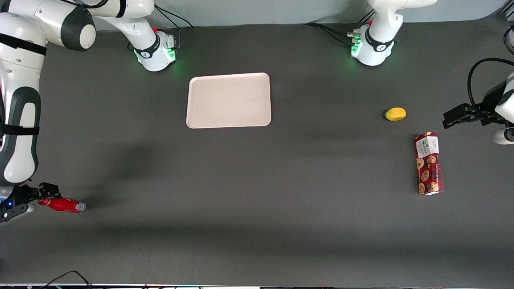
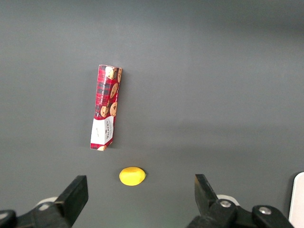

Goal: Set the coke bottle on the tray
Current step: 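Close the right gripper around the bottle's cap end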

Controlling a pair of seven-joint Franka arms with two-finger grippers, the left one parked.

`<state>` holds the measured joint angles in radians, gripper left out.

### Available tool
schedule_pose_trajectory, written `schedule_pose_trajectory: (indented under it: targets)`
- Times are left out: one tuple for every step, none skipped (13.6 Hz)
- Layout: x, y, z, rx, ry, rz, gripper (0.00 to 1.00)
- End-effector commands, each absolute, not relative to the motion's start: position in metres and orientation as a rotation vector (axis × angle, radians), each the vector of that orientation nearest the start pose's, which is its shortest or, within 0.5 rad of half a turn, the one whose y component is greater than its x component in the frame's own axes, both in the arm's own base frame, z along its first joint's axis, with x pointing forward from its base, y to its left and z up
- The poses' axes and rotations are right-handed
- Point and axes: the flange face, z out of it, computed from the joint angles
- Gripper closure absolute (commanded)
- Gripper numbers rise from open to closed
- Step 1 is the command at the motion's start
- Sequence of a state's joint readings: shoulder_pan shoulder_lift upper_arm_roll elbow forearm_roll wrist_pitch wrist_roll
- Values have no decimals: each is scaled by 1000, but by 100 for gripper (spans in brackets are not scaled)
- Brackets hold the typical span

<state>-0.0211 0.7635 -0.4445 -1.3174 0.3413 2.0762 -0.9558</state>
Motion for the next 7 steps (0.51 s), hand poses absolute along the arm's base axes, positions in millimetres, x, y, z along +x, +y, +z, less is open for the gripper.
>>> schedule_pose_trajectory:
  targets:
    - [708,-248,320,-3085,-747,-124,20]
    - [708,-248,320,-3085,-747,-124,27]
    - [708,-247,320,-3083,-752,-124,36]
    - [708,-247,321,-3085,-754,-125,46]
    - [708,-248,321,-3087,-752,-123,57]
    - [708,-248,322,-3088,-753,-125,66]
    - [709,-247,322,-3087,-755,-125,74]
